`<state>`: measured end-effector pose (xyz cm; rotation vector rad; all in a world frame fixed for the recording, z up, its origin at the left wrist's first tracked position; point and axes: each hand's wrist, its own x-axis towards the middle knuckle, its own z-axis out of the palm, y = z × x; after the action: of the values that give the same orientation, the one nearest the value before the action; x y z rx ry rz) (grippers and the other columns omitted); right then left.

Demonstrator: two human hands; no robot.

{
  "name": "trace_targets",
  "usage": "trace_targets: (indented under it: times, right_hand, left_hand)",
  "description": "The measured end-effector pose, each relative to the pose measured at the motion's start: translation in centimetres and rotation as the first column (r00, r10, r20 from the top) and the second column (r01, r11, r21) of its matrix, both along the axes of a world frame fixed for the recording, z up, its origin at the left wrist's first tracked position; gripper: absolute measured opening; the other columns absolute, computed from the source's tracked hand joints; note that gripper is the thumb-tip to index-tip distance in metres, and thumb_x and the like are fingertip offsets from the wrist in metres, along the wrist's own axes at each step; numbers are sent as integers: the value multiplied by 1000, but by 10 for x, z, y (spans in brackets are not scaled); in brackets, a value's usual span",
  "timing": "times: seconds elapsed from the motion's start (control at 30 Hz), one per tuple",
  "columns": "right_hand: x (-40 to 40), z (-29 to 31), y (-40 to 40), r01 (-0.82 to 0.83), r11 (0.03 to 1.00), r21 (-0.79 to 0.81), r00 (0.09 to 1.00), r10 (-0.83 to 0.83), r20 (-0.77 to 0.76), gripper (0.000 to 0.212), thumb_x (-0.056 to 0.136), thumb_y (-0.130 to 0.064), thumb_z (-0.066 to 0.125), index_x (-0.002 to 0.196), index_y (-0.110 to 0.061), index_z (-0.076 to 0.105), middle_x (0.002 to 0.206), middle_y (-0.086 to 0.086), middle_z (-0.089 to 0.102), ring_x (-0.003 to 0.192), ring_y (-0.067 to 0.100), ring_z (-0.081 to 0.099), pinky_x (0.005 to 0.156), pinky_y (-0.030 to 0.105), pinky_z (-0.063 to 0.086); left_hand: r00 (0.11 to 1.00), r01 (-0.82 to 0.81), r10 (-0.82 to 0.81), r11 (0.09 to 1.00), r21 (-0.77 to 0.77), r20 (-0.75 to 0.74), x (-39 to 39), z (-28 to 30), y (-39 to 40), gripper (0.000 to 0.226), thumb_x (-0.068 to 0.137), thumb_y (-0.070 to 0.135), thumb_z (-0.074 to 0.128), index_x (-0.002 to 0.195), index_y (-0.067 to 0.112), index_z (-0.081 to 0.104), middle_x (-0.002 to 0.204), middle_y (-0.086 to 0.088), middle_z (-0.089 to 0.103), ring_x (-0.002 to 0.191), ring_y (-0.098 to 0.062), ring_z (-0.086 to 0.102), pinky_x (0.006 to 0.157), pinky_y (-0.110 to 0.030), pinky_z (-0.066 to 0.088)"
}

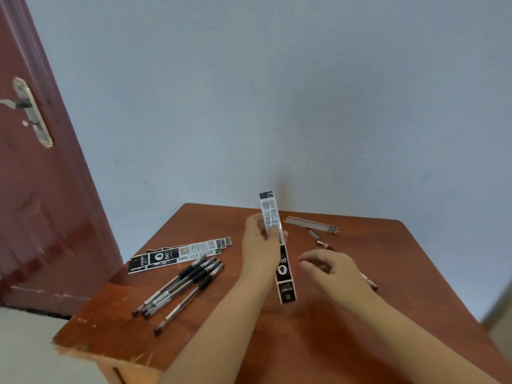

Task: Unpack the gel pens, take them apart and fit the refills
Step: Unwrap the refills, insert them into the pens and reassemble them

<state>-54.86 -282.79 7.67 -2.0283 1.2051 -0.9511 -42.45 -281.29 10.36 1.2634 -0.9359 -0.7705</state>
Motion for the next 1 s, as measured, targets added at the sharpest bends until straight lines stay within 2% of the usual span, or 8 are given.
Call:
trace_targets:
  times: [0.1, 0.17, 0.23, 0.4, 0.53, 0.63, 0.83, 1.0]
  right_hand:
    - [-15, 1, -7, 69, 997, -27, 993, -66, 97, 13, 84, -15, 56, 91, -21, 66, 84, -11, 61, 74, 2, 54, 63, 1, 40]
    - [-21, 4, -13, 94, 995, -20, 971, -88, 222, 17, 85, -13, 55, 93, -27, 61, 86, -10, 62, 73, 5, 55, 63, 5, 41]
    - [-25, 5, -19, 64, 998, 10, 962, -65, 265, 28, 86, -8, 52, 89, -36, 54, 84, -10, 61, 68, 6, 56, 61, 10, 44]
    - [-37, -6, -30, -84, 979, 186, 925, 7, 380, 34, 84, 9, 44, 103, -17, 58, 77, 2, 63, 57, 3, 58, 55, 12, 48]
    - [-42, -15, -38, -67, 992, 105, 988, 51, 146, 25, 81, -4, 58, 91, -26, 65, 77, 0, 62, 72, 11, 55, 68, 21, 45]
    - [-43, -21, -42, -85, 996, 32, 996, 85, -16, 22, 80, -7, 61, 96, -21, 68, 77, -5, 60, 69, 3, 52, 65, 9, 40]
    - [-45, -25, -41, -93, 995, -29, 995, 94, 19, 43, 78, 4, 56, 68, -38, 57, 71, -8, 61, 62, 10, 55, 59, 17, 44]
    - [-44, -20, -34, -108, 994, -14, 991, 109, 77, 8, 70, -22, 53, 64, -28, 56, 70, -8, 59, 61, 3, 53, 56, 10, 42]
  left_hand:
    - [938, 71, -69, 997, 4, 340, -6, -3, -4, 23, 93, 6, 39, 96, 22, 55, 89, 3, 56, 80, -10, 51, 67, -19, 38]
    - [797, 124, -104, 992, 8, 595, -7, -10, -9, 27, 93, 8, 39, 108, 14, 61, 91, 2, 50, 87, -9, 44, 70, -17, 30]
    - [688, 159, -125, 987, 19, 715, -8, -20, -14, 28, 93, 7, 40, 110, 10, 62, 84, 4, 45, 88, -11, 43, 69, -15, 26]
    - [615, 186, -128, 982, 15, 778, -7, -43, -24, 27, 92, 10, 44, 115, 12, 57, 104, -3, 57, 97, -15, 51, 76, -13, 31]
    - [630, 238, -133, 971, -27, 765, -6, -55, -30, 26, 89, 9, 51, 113, 12, 58, 88, 6, 53, 82, -8, 47, 79, -16, 39]
    - [556, 315, -150, 948, -41, 818, -1, -62, -30, 25, 86, 19, 49, 102, 10, 65, 85, 0, 60, 76, -4, 48, 73, -8, 36]
    - [469, 357, -159, 934, -22, 869, 6, -63, -28, 32, 83, 22, 62, 114, 13, 62, 101, -3, 60, 83, -4, 42, 71, -9, 26]
    - [458, 373, -162, 927, -23, 874, 8, -66, -28, 30, 86, 23, 58, 116, 17, 61, 102, -2, 59, 82, -3, 39, 68, -10, 27]
